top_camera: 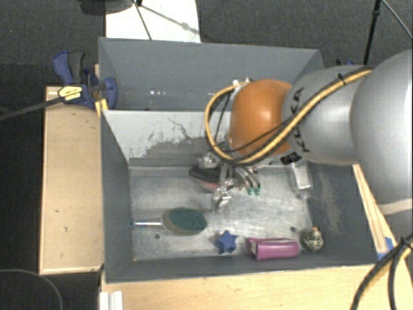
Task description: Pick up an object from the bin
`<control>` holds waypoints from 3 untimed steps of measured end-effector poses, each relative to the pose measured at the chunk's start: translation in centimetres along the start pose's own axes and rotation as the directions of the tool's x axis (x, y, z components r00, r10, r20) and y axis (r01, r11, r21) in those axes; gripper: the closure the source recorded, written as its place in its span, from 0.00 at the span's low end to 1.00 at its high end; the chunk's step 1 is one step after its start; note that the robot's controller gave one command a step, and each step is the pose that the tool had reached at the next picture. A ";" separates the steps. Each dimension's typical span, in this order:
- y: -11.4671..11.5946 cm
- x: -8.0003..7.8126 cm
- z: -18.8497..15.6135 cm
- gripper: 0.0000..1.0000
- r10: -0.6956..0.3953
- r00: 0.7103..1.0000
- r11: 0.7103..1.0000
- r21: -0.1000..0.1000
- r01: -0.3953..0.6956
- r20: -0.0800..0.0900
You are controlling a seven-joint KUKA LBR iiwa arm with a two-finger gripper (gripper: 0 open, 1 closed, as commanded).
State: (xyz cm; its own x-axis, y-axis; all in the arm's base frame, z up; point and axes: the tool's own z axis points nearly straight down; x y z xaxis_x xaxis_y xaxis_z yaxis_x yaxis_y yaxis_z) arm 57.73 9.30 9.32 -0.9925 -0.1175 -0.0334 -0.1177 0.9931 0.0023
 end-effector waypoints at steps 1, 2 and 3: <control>0.0 -0.3 -0.5 1.00 0.005 1.000 1.000 -0.001 -0.005 0.007; -0.2 0.3 -14.0 1.00 0.018 1.000 1.000 0.002 -0.018 -0.021; -0.2 0.5 -13.5 0.00 0.019 0.999 1.000 0.002 -0.019 -0.031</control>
Offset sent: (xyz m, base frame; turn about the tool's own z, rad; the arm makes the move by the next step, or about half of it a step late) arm 0.0000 0.0000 0.0000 0.0000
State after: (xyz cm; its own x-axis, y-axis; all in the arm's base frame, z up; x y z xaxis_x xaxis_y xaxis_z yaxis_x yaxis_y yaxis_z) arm 56.83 9.01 22.82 -0.9951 -0.0991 -0.0023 -0.0991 0.9951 0.0008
